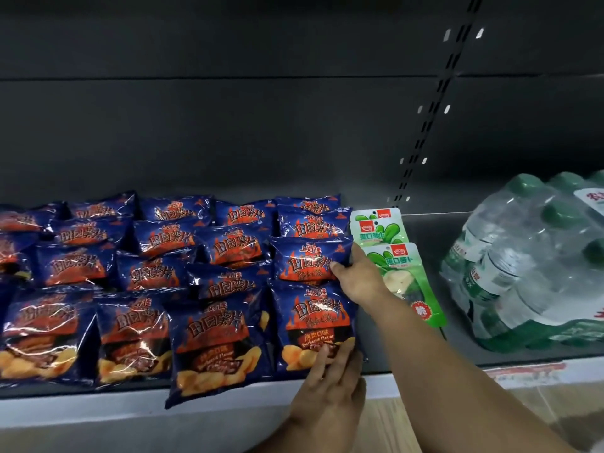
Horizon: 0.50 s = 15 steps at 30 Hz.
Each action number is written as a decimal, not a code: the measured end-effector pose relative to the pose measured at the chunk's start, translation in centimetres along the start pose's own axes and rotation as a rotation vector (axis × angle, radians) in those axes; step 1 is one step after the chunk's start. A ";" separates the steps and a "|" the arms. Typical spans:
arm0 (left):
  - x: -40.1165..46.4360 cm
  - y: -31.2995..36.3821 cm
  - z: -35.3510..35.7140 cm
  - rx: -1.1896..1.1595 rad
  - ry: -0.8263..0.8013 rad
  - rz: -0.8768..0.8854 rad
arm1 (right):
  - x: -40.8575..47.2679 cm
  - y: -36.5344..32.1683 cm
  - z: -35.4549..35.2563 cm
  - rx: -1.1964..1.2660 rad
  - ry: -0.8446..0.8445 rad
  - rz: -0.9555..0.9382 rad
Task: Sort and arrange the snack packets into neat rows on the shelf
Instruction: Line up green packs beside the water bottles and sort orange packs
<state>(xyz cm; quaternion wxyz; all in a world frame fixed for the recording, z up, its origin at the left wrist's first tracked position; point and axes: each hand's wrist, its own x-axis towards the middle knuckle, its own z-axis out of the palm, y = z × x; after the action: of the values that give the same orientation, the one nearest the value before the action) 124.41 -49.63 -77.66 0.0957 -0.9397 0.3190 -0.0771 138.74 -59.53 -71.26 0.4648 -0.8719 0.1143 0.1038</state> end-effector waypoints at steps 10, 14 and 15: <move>-2.7 -1.8 -0.2 -0.171 0.205 0.055 | -1.7 -0.1 0.1 0.191 0.129 0.018; -5.9 -6.2 -1.5 -0.179 0.142 0.215 | -3.0 0.4 0.1 0.252 0.117 0.033; -6.7 -7.6 -1.5 -0.139 0.145 0.241 | -3.2 0.5 0.2 0.265 0.099 0.035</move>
<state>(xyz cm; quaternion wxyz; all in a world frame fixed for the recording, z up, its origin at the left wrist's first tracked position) 123.31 -39.80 -75.02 0.0158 -0.8910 0.4401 -0.1105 135.52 -59.29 -70.85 0.5679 -0.8046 0.1651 0.0525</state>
